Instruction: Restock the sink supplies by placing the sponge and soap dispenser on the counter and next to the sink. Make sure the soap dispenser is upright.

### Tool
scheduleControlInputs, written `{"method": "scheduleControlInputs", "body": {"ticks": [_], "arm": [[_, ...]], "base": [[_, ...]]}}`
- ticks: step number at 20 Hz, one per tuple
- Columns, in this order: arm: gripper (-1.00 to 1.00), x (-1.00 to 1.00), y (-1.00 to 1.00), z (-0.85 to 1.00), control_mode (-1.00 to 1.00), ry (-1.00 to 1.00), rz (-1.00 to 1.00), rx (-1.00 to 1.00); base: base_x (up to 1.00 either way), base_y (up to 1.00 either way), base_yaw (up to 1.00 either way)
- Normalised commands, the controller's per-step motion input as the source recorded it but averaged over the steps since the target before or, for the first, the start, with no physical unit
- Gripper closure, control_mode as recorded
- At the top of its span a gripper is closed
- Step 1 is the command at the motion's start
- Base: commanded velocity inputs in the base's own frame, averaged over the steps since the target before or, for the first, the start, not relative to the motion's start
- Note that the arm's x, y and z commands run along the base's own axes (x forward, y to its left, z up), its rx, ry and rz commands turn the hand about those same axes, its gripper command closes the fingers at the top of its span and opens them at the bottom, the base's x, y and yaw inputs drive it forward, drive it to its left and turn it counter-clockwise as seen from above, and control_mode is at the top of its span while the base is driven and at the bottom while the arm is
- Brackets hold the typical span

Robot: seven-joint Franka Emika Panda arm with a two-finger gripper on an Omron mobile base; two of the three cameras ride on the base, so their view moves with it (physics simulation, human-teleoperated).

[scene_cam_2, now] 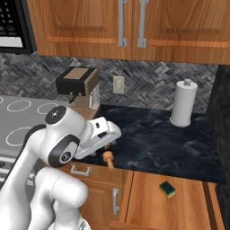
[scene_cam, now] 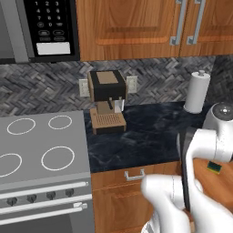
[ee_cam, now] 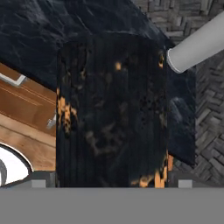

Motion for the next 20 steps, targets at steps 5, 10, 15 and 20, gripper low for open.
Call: {"method": "scheduleControlInputs", "body": {"ticks": [5,10,15,20], "arm": [[1.00,0.00,0.37,0.00,-1.00,0.04,0.09,-0.01],[1.00,-0.04,0.44,0.05,-1.00,0.00,0.17,-0.05],[1.00,-0.01,0.14,0.01,1.00,0.00,0.05,-0.02],[1.00,0.00,0.00,0.00,1.00,0.00,0.00,0.00]], "base": [[0.00,0.00,0.00],[0.00,0.00,0.00],[-0.02,0.77,0.25],[-0.13,1.00,0.39]]}}
